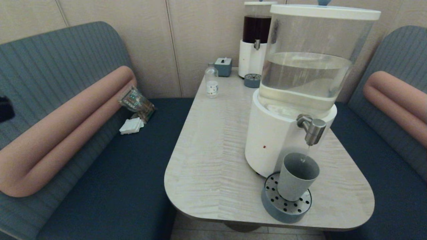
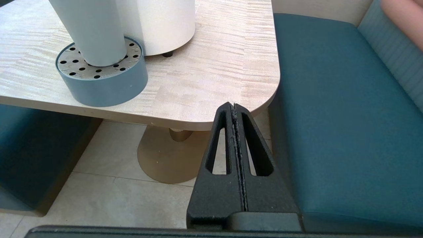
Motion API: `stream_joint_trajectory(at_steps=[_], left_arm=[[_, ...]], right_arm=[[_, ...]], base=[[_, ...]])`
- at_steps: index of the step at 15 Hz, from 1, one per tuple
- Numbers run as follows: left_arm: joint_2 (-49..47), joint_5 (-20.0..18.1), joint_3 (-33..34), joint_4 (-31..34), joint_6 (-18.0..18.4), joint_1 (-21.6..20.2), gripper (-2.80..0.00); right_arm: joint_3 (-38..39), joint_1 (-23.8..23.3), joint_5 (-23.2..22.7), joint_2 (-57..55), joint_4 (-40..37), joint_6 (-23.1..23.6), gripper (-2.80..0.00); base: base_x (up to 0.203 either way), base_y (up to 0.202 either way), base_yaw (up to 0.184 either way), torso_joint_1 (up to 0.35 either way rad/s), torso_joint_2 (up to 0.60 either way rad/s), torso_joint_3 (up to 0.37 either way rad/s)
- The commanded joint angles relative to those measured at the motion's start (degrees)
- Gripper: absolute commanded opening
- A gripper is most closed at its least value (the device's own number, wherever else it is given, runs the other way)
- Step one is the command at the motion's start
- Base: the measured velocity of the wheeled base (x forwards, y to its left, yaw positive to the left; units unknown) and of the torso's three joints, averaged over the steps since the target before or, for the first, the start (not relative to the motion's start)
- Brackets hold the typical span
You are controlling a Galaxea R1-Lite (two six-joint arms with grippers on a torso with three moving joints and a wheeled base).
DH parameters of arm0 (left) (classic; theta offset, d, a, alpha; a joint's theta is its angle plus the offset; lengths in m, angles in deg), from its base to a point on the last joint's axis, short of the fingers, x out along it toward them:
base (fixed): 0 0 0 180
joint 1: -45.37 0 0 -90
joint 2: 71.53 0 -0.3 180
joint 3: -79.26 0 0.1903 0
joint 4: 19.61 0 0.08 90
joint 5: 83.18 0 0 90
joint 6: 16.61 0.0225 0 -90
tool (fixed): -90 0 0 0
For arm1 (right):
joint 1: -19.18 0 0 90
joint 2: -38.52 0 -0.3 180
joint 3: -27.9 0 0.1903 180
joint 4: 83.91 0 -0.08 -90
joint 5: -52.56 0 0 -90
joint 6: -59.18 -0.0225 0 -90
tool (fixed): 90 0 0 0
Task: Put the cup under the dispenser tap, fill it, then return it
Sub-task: Turn off the faucet
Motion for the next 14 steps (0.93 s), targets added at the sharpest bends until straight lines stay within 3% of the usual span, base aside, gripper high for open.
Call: stream_joint_trajectory(at_steps=[1, 3, 7, 9, 11, 14], left_arm=[[-4.8, -8.3, 1.8, -0.2, -0.1, 0.0, -2.80], [-7.0, -11.5, 6.4, -6.7, 0.1, 0.3, -2.80], [-19.7, -13.7, 12.7, -32.0, -0.1, 0.8, -2.80], [-26.5, -13.8, 14.4, -43.0, -0.3, 3.0, -2.80], [-29.2, -12.5, 15.2, -46.5, -0.3, 8.5, -2.80], [-34.5, -4.6, 15.1, -48.1, 2.5, 14.8, -2.80]], right_arm=[[0.0, 0.0, 0.0, 0.0, 0.0, 0.0, -2.80], [0.0, 0.1, 0.0, 0.0, 0.0, 0.0, -2.80], [0.0, 0.0, 0.0, 0.0, 0.0, 0.0, -2.80], [0.0, 0.1, 0.0, 0.0, 0.0, -0.1, -2.80], [0.0, 0.1, 0.0, 0.0, 0.0, 0.0, -2.80], [0.0, 0.0, 0.0, 0.0, 0.0, 0.0, -2.80]], base=[[0.000, 0.000, 0.000, 0.000, 0.00, 0.000], [0.000, 0.000, 0.000, 0.000, 0.00, 0.000], [0.000, 0.000, 0.000, 0.000, 0.00, 0.000], [0.000, 0.000, 0.000, 0.000, 0.00, 0.000], [0.000, 0.000, 0.000, 0.000, 0.00, 0.000], [0.000, 0.000, 0.000, 0.000, 0.00, 0.000]])
